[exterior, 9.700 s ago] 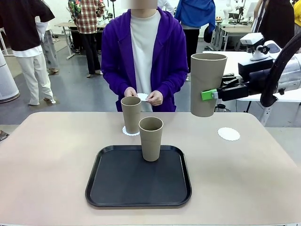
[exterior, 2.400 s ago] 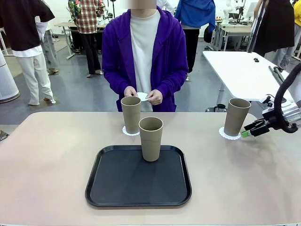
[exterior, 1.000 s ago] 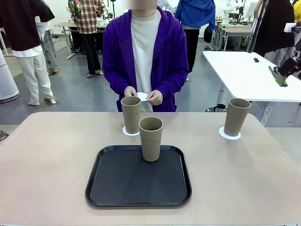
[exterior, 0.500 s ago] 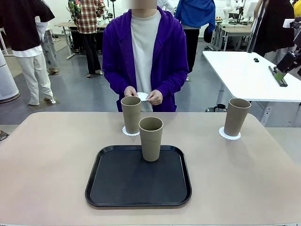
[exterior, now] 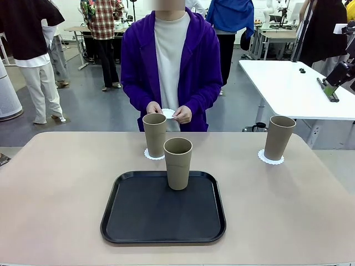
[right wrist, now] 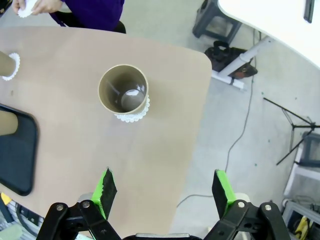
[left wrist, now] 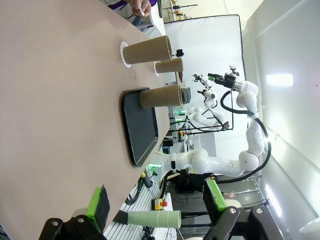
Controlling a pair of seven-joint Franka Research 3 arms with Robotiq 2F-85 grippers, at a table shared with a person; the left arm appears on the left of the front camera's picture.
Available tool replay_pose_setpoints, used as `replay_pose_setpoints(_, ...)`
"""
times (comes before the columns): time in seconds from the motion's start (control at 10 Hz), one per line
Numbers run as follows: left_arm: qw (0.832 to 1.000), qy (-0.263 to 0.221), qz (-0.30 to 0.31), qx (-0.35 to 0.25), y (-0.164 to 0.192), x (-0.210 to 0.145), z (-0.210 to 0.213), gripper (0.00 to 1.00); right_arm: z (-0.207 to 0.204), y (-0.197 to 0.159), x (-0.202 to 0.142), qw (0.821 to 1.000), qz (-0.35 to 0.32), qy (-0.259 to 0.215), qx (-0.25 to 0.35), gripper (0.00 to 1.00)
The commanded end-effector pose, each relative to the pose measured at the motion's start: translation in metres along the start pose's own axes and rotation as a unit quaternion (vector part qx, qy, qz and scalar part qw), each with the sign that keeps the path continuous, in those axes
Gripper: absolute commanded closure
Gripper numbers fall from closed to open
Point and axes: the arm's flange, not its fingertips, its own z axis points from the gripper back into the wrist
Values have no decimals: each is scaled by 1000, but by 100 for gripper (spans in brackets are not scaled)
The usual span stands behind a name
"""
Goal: Place coasters on the table and set cups on them.
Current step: Take one Reusable plastic cup from the Flat Tray and place it on a coaster set by the human.
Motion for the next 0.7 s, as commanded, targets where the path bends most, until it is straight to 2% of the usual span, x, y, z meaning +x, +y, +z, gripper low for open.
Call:
replay_pose_setpoints(0.0,1000,-1,1,3,-3,0,2,0,-2,2,-5,1000,6,-5,-4,0)
replay_pose_setpoints(0.6,1000,-1,1,3,-3,0,2,0,-2,2,-5,1000,6,-5,-4,0)
